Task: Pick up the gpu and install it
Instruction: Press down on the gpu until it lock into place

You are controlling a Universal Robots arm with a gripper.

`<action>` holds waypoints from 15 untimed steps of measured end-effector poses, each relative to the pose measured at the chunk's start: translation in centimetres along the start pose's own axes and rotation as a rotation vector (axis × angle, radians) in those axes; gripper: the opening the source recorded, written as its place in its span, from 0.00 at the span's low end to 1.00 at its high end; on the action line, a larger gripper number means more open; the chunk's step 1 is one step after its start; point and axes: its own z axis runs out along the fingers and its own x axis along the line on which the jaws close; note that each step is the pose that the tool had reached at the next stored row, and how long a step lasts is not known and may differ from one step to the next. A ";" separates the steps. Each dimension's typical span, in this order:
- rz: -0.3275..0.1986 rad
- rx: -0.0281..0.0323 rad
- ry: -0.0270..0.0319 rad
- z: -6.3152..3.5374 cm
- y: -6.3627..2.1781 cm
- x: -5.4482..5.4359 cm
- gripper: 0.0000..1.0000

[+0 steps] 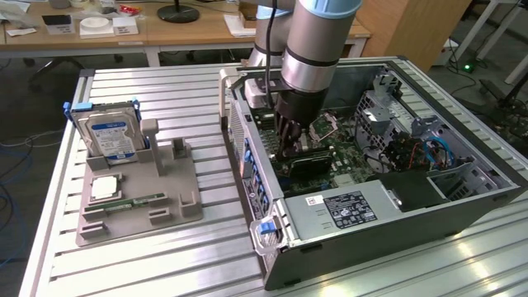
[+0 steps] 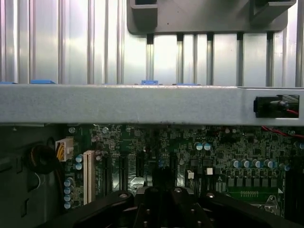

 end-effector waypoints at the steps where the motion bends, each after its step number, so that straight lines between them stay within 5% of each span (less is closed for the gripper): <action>1: 0.000 0.0012 -0.0010 -0.17 -0.01 0.0 0.10; 15: 0.000 -0.0007 0.0018 -0.69 0.03 0.0 0.10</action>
